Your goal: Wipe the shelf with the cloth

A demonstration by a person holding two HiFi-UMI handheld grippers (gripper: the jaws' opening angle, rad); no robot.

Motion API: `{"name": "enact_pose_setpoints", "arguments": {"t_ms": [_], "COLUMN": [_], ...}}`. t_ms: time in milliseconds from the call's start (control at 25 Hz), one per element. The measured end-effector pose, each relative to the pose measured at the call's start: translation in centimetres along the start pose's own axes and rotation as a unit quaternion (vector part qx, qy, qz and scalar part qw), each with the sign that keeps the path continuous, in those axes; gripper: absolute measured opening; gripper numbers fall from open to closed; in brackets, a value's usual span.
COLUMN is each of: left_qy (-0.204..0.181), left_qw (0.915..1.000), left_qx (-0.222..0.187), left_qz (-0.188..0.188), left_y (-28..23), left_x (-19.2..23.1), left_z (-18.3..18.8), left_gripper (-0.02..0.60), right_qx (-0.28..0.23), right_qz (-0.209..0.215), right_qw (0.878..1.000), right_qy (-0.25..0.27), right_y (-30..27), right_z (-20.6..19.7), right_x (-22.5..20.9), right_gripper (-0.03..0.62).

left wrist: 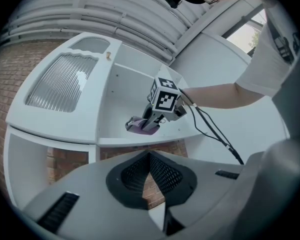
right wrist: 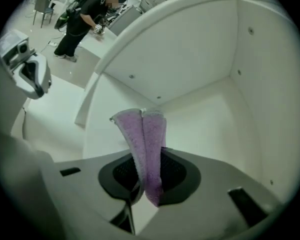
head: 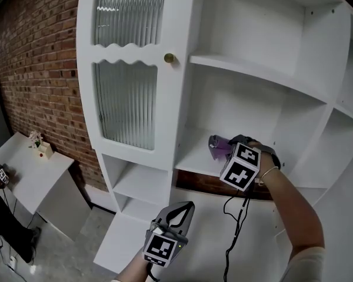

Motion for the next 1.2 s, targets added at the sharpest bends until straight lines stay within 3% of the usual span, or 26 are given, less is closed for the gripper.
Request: {"name": "enact_pose_setpoints", "arguments": {"t_ms": [280,440,640,800,960,1200], "left_qy": [-0.014,-0.023,0.003,-0.019,-0.018,-0.016], "left_qw": [0.9996,0.9991,0.9987,0.9980,0.9980,0.9982], "left_qx": [0.003,0.013,0.018,0.019,0.015,0.007], "left_qz": [0.023,0.031,0.048,0.057,0.059,0.057], "left_y": [-0.7,-1.9,-2.3,-2.3,-2.4,-2.6], "left_x": [0.3,0.3,1.1,0.9,1.0,0.8], "left_z": [-0.2,-0.7,-1.1,-1.0,-0.3,0.1], "left_gripper": [0.014,0.014,0.014,0.014,0.014,0.014], "right_qx": [0.040,0.051,0.051,0.050,0.048,0.036], "right_qz": [-0.012,0.012,0.026,0.023,0.027,0.061], "right_qw": [0.999,0.999,0.997,0.998,0.998,0.997], "right_qy": [-0.002,-0.008,-0.044,-0.030,-0.015,0.020], "right_y": [-4.9,-8.1,-10.7,-10.6,-9.7,-6.1], "right_z": [-2.0,-2.7,-2.6,-2.6,-2.5,-1.6], "right_x": [-3.2,-4.4,-5.3,-5.2,-4.4,-1.7], "right_gripper": [0.083,0.083,0.083,0.081,0.080,0.080]}}
Point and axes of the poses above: the fingertips, and each gripper's own axes: y backward along the fingers, x to its left, z out of its top, the point moved 8 cm from there along y, backward along the fingers, and after that the axes turned 4 degrees about z, right-handed, at the moved point
